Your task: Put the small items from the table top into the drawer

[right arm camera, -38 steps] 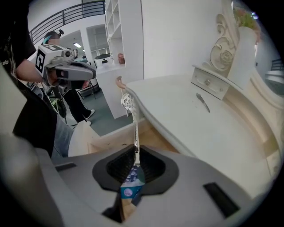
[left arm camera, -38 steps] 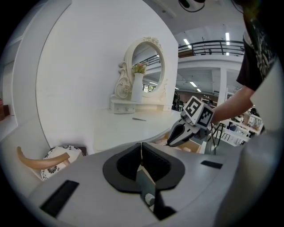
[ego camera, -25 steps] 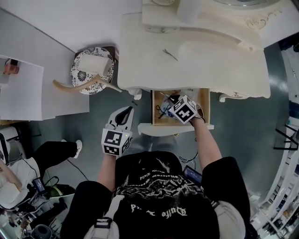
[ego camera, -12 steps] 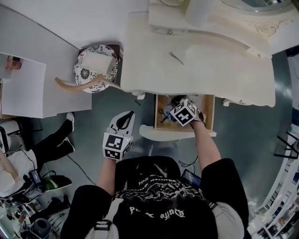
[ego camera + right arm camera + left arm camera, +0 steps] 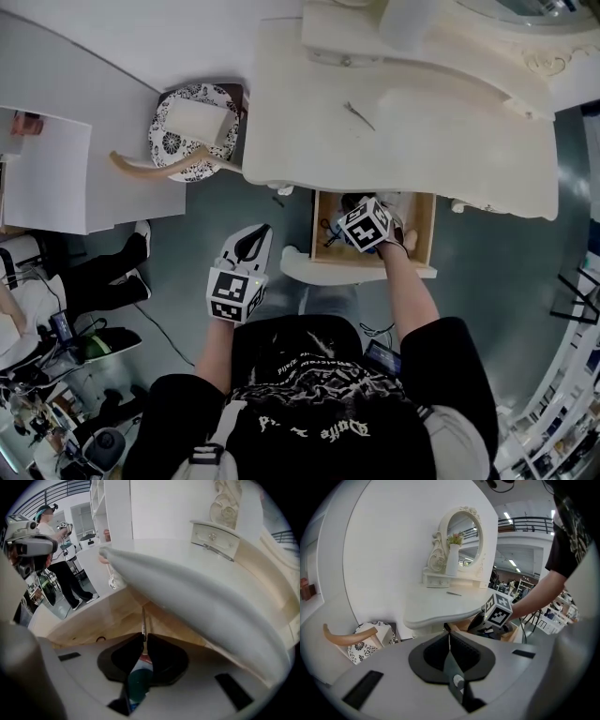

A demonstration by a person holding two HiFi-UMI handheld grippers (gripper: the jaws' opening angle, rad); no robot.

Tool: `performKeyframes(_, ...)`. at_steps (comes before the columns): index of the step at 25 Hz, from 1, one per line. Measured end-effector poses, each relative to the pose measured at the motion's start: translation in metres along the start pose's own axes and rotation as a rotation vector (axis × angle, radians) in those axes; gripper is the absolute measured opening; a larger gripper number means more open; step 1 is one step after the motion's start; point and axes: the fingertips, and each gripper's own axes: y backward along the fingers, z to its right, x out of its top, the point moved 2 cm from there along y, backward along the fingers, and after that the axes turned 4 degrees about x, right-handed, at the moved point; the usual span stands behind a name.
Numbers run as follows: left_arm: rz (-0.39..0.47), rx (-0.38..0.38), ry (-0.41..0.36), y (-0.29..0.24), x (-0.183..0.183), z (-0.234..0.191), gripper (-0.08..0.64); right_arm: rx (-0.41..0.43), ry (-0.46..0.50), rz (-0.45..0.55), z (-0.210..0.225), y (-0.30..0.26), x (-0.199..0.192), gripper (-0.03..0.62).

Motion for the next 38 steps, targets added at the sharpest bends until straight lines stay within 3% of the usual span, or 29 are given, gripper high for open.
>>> performKeyframes(10, -0.019, 0.01, 0.02, -0.003, -0.003, 0.002, 0.021, -0.033, -0.057, -0.002, 0.007, -0.009, -0.007, 0.049)
performKeyframes(38, -0.034, -0.015, -0.006, -0.018, 0.007, 0.004, 0.021, 0.011, -0.159, -0.015, 0.014, -0.017, -0.014, 0.051)
